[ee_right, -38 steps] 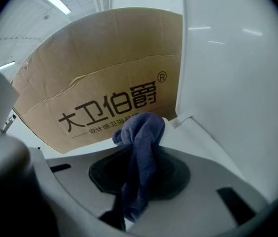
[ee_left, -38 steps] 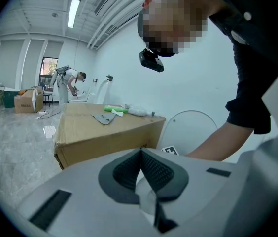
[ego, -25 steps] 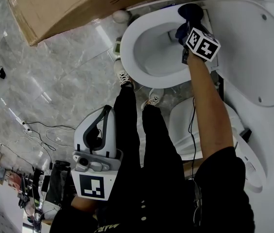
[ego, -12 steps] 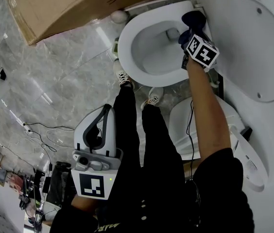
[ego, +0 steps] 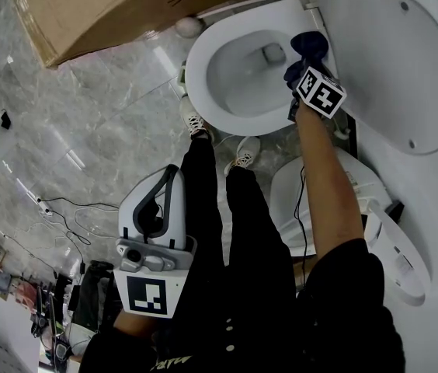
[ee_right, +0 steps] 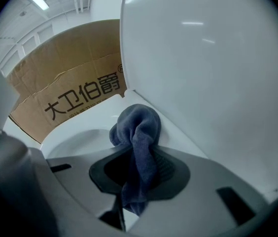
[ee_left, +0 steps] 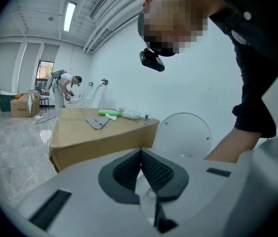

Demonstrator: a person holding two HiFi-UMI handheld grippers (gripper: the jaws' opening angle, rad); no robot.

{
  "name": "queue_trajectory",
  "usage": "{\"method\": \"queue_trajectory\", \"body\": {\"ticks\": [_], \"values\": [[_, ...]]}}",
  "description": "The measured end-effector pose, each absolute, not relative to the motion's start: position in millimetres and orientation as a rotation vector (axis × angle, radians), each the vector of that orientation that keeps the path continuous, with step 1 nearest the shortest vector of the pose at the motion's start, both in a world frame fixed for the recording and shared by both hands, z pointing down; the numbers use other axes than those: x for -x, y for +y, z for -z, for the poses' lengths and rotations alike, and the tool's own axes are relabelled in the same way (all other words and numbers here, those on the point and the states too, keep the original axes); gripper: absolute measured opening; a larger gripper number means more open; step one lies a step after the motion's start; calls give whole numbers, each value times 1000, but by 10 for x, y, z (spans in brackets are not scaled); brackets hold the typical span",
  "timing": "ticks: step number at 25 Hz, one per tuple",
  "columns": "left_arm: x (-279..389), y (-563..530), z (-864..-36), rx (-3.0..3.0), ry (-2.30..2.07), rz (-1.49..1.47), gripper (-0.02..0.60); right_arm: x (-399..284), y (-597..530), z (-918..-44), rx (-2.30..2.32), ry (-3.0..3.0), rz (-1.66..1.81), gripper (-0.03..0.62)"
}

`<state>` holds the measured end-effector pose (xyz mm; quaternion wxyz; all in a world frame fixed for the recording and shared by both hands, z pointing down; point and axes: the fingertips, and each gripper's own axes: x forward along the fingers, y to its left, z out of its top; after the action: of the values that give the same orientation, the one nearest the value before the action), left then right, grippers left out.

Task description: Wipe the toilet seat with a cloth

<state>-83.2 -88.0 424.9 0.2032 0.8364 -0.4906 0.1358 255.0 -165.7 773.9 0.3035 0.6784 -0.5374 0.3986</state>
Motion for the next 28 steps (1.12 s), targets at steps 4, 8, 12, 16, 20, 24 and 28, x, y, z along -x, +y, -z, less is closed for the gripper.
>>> {"method": "queue_trajectory", "body": {"ticks": [4, 8, 12, 16, 20, 24, 28], "values": [[787, -838, -4227, -2343, -1360, -374, 9, -2572, -1465, -7778, -1814, -1385, -1099, 80], [740, -794, -4187, -2356, -1357, -373, 9, -2584, -1308, -7786, -1831, -1368, -1142, 80], [700, -759, -4161, -2363, -1355, -372, 9, -2587, -1163, -7804, -1868, -1341, -1208, 79], [661, -731, -4148, -2369, -1354, -370, 9, -2586, -1041, -7825, -1920, -1306, -1282, 78], [651, -708, -4118, -2374, -1360, -364, 9, -2578, -1028, -7828, -1913, -1308, -1301, 78], [657, -674, -4069, -2379, -1367, -362, 9, -2526, -974, -7791, -1885, -1336, -1313, 80], [654, -666, -4002, -2386, -1376, -362, 9, -2451, -897, -7668, -1896, -1396, -1311, 80]]}}
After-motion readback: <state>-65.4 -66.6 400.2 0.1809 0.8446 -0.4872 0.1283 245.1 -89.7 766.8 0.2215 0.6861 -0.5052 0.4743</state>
